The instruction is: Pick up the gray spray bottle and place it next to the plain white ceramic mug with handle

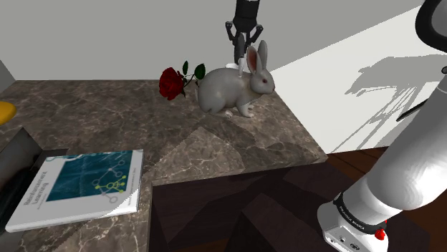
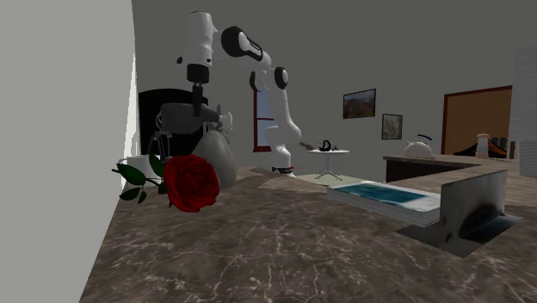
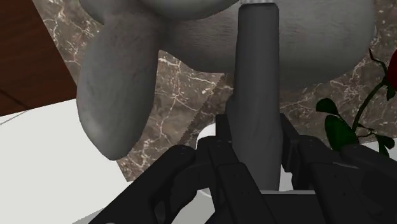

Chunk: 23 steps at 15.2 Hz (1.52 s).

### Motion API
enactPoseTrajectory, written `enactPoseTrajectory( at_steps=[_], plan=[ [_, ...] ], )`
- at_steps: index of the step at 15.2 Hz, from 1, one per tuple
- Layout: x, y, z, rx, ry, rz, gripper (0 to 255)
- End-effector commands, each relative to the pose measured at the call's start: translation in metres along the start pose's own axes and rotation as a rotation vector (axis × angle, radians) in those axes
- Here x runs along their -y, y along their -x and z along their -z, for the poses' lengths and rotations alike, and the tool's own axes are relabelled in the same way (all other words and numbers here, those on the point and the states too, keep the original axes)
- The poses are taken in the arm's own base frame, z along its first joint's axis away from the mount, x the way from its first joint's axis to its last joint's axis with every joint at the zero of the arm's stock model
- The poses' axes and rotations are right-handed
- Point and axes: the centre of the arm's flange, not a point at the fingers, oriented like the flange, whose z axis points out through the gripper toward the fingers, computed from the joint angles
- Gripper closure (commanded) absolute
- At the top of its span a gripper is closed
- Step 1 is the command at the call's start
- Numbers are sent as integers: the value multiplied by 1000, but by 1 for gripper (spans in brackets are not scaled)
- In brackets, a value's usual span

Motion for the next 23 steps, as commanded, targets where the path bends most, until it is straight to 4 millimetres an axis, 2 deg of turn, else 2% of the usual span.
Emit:
enactPoseTrajectory(
  at_steps=[1,9,23],
  plan=[
    [-22,-15,-1,0,1,1,255],
    [-116,-67,-5,0,1,1,255],
    [-114,-63,-79,0,1,1,255]
  ],
)
